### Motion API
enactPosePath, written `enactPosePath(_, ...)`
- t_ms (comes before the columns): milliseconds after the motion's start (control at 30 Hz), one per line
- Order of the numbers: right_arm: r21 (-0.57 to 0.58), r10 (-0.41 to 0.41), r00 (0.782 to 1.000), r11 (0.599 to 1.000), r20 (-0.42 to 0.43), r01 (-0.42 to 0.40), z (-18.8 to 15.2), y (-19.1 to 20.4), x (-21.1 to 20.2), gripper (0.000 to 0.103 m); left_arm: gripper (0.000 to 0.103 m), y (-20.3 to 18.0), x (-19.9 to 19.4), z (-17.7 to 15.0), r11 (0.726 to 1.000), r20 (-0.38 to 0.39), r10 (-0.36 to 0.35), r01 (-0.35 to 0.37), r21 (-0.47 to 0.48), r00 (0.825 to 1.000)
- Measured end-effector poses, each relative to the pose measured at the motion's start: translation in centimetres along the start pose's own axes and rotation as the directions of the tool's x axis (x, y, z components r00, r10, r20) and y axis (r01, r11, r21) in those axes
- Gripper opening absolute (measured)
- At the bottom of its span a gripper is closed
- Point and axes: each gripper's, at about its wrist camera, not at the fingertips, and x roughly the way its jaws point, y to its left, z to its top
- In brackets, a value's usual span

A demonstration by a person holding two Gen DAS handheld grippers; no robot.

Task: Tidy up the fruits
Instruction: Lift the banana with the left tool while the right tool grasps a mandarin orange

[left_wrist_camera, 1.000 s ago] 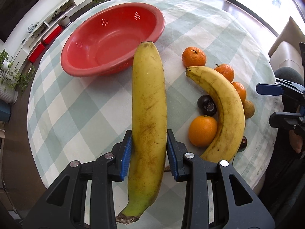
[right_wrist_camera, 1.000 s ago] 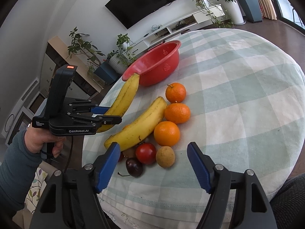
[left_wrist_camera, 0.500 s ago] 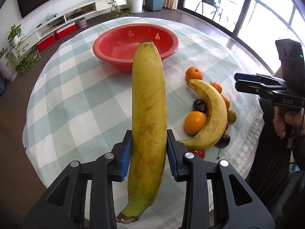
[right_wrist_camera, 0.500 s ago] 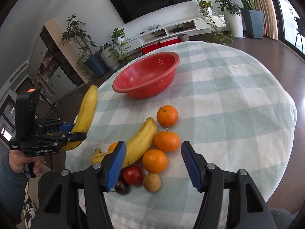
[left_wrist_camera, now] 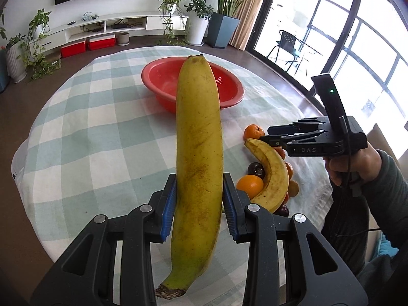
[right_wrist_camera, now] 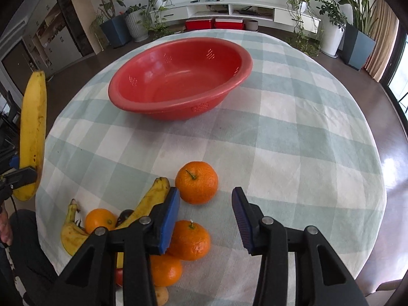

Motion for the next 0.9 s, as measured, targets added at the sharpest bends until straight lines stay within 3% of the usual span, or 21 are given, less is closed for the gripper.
enactPosePath(500, -0.063, 0.038, 0.998, 0.997, -0.040, -0.040, 2.0, 0.6, 2.2, 0.044, 0.031, 0.5, 1.8, -0.8, 0.999, -0.009, -0.023, 0.022, -0.037, 1.000)
enactPosePath(900, 0.034, 0.117, 0.992, 0.992, 0.052, -0.119, 1.5, -1.3, 0.3, 0.041, 0.031, 0.0, 2.1, 0.0, 0.999, -0.009, -0.016, 0.016, -0.032, 1.000)
